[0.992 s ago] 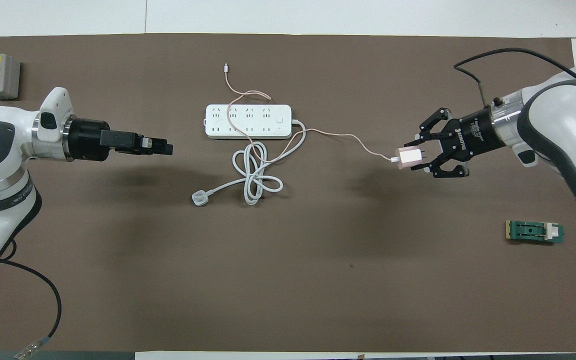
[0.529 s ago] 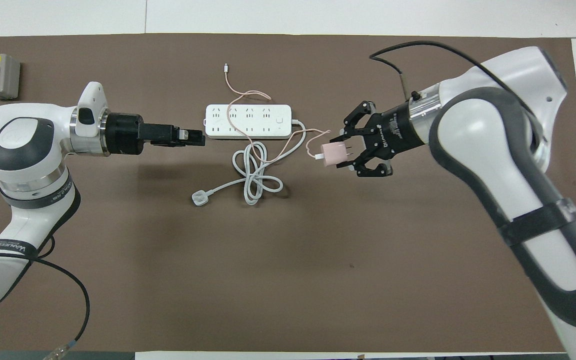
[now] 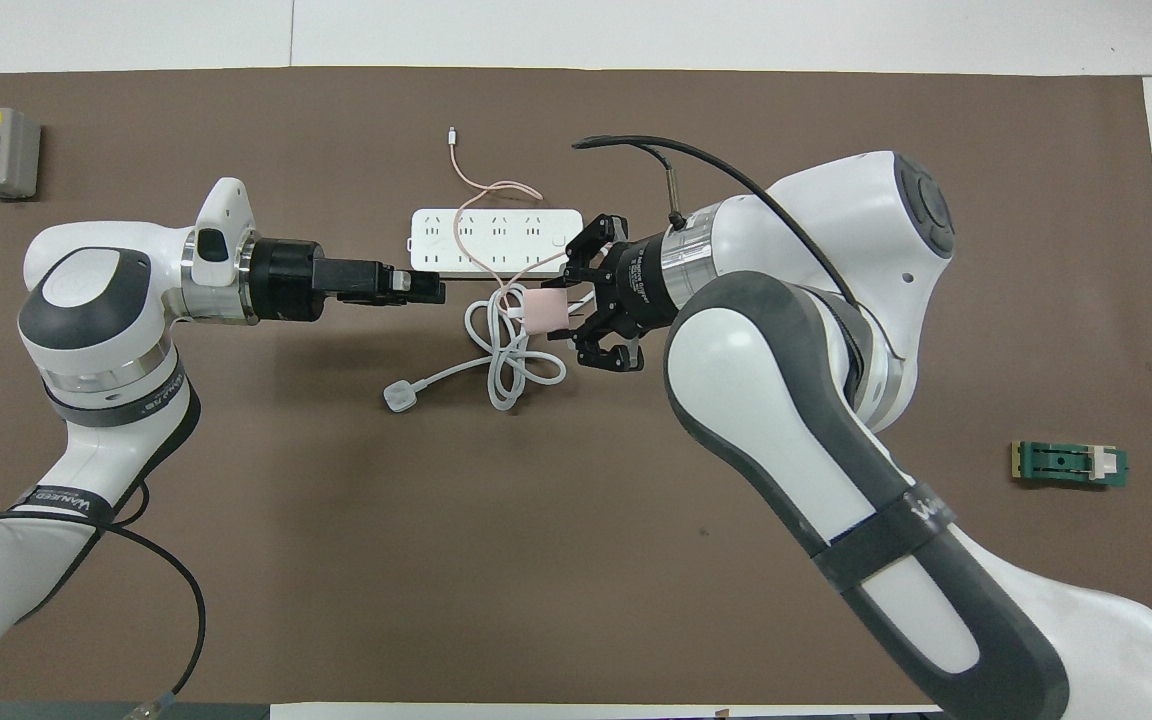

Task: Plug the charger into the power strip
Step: 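Insert the charger with the right gripper while the left gripper steadies the strip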

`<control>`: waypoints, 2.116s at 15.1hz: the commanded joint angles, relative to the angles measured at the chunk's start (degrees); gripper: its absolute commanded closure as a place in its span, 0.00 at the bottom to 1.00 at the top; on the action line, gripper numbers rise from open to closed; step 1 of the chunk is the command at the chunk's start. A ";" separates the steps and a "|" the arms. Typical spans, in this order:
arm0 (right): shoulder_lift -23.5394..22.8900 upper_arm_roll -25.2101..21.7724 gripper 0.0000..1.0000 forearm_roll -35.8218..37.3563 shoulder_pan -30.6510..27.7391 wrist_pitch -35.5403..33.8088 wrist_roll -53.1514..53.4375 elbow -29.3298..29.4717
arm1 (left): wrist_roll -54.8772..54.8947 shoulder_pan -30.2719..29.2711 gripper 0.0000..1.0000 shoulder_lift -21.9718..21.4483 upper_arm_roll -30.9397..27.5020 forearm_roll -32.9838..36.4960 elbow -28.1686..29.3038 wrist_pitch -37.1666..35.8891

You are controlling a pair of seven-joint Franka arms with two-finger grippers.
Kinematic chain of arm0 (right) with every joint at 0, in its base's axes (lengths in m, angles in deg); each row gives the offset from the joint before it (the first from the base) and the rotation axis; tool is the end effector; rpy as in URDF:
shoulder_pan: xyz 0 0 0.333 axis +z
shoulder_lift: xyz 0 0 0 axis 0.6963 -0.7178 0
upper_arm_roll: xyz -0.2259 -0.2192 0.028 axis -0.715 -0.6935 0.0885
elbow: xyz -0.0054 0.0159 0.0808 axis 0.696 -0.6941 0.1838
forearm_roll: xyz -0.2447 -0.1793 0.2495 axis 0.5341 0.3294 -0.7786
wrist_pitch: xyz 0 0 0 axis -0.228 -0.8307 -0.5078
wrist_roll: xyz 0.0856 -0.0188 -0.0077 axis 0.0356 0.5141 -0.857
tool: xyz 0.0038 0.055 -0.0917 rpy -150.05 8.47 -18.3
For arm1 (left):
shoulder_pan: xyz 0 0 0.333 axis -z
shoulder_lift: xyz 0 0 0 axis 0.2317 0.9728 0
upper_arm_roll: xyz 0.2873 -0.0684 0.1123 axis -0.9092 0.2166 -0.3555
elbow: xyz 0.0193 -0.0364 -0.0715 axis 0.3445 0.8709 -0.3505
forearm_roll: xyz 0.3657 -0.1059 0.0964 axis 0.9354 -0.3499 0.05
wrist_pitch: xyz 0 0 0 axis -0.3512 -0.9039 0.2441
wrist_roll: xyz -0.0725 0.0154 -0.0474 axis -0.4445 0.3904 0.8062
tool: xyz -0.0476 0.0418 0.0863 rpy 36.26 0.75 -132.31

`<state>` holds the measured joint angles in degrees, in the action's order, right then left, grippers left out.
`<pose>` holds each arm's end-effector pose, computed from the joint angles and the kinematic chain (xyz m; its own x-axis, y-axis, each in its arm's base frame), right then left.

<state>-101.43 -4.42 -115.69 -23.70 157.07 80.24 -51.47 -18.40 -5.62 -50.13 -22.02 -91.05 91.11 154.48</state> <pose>0.5836 0.3131 0.4458 0.0918 -0.7494 -0.6558 -0.9958 -0.0736 -0.0553 0.5809 -0.1784 0.3558 0.9834 -0.1376 0.1185 -0.1345 -0.1134 0.9844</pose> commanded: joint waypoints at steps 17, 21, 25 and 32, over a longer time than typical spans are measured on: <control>-6.25 -0.23 1.00 -0.99 1.98 -2.59 3.74 7.37 | -1.85 6.36 0.00 -1.91 -0.09 -7.81 4.51 7.27; -6.25 -0.15 1.00 -1.08 1.98 -2.59 3.83 7.37 | -1.15 5.75 0.06 -1.91 -0.09 -8.07 4.60 6.58; -6.25 -0.23 1.00 -1.08 1.98 -2.68 3.83 7.45 | -0.53 5.66 0.30 -2.08 -0.17 -8.07 4.69 4.66; -6.25 -0.23 1.00 -1.08 1.90 -2.68 4.27 7.45 | -0.62 3.82 1.00 -2.17 -0.53 -4.83 4.43 0.52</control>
<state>-106.75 -4.41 -116.12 -21.74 155.07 83.12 -45.09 -20.05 -0.56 -50.55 -22.30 -97.51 94.00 157.90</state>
